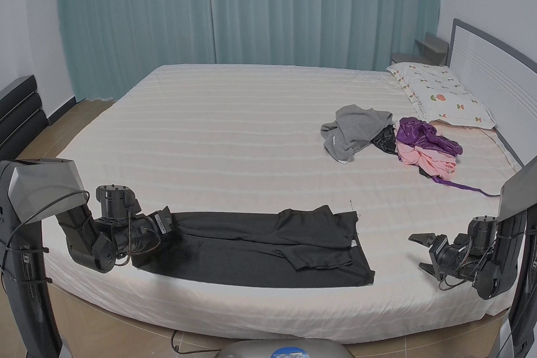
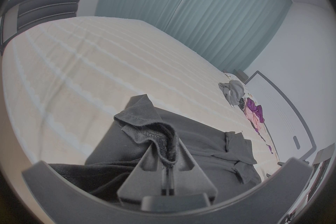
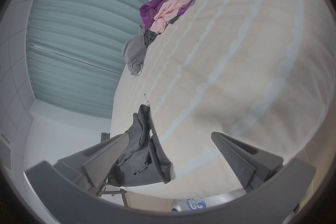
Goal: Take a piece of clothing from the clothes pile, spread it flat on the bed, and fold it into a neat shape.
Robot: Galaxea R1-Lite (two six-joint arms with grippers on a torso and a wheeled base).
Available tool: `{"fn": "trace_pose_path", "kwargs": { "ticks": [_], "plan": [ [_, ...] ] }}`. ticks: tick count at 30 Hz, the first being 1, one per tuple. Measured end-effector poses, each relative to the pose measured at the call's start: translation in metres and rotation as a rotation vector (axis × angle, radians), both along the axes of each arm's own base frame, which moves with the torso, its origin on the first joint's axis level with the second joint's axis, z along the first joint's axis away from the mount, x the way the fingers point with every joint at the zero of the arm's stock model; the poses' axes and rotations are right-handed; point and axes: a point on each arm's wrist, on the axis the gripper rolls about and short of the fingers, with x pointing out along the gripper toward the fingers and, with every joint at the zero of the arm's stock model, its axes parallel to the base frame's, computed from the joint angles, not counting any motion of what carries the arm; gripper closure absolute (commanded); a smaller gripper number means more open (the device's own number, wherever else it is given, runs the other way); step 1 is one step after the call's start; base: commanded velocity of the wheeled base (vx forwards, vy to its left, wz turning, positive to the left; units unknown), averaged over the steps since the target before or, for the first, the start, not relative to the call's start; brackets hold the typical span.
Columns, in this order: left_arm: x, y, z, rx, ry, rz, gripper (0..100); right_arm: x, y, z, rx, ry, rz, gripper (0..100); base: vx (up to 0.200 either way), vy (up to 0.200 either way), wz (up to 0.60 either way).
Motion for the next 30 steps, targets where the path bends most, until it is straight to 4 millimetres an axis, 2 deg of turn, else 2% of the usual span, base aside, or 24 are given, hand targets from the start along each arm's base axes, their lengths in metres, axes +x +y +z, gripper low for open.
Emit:
{"fn": "trace_pose_path", "kwargs": {
  "ticks": [7,21,25,30],
  "plan": [
    [-0.002,-0.025,0.011,0.042,0.040,-0.017,100,0.000,0.000,0.000,-0.002,0.002,0.002,0,0.000,-0.200,0.00],
    [0.008,-0.092,0.038,0.094,0.028,-0.120,100,-0.001,0.002,-0.001,-0.010,0.004,0.012,0,0.000,-0.200,0.00],
    [0.010,-0.104,0.043,0.093,0.046,-0.142,100,-0.001,0.002,-0.001,-0.012,0.005,0.014,0,0.000,-0.200,0.00],
    [0.017,-0.119,0.047,0.064,0.077,-0.142,100,-0.001,0.002,-0.001,-0.014,0.004,0.016,0,0.000,0.000,0.00]
  ]
}}
